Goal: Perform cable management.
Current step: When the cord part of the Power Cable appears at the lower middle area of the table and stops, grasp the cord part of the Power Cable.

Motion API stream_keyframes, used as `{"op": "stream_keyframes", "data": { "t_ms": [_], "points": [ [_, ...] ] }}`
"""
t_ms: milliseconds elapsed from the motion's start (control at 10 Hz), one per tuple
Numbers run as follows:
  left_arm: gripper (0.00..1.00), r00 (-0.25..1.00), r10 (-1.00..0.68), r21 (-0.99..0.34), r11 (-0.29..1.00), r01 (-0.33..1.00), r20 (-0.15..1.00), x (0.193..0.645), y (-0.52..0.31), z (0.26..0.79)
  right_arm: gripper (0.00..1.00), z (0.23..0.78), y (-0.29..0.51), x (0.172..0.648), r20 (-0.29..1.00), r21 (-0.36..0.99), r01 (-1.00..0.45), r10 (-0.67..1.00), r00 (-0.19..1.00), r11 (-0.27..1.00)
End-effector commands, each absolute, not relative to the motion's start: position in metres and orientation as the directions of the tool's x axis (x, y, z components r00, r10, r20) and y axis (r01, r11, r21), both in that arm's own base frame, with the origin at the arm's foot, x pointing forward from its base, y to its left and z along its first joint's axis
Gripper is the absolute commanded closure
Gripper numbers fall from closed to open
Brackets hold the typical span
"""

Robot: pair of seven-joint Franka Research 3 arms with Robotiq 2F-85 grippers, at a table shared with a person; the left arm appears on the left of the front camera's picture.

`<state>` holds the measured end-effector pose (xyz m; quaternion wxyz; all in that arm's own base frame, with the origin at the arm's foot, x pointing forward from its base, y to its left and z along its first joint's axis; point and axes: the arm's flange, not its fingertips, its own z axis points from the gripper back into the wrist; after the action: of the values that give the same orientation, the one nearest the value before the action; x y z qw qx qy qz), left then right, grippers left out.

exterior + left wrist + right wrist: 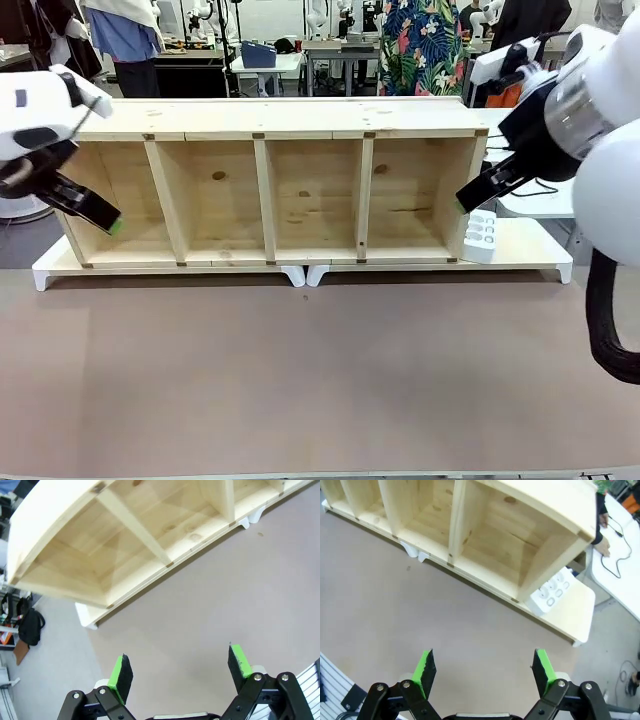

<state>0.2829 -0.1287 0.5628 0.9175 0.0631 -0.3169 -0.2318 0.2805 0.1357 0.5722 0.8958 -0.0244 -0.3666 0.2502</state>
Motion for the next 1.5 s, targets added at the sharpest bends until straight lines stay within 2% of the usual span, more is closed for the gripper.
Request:
{"op": "stream_keyframes", "data": {
  "t_ms": [0,500,600,700,1400],
  "points": [
    [0.0,0.716,-0.389,0.272,0.921,0.28,0.58,0.196,-0.084,0.465,0.0,0.514,0.112,0.224,0.659,-0.251,-0.377,0.442,0.608,0.892],
    [0.0,0.724,-0.308,0.223,0.951,0.215,0.617,0.184,-0.068,0.453,0.0,0.509,0.105,0.214,0.687,-0.233,-0.351,0.409,0.6,0.907],
    [0.0,0.734,-0.348,0.232,0.937,0.261,0.583,0.246,-0.109,0.588,0.0,0.508,0.107,0.214,0.682,-0.237,-0.359,0.418,0.6,0.903],
    [0.0,0.734,-0.348,0.232,0.937,0.261,0.583,0.246,-0.109,0.588,0.0,0.594,0.131,0.254,0.68,-0.231,-0.381,0.429,0.595,0.895],
    [0.0,0.734,-0.348,0.232,0.937,0.261,0.583,0.246,-0.109,0.588,0.0,0.594,0.131,0.254,0.68,-0.231,-0.381,0.429,0.595,0.895]
  ]
}}
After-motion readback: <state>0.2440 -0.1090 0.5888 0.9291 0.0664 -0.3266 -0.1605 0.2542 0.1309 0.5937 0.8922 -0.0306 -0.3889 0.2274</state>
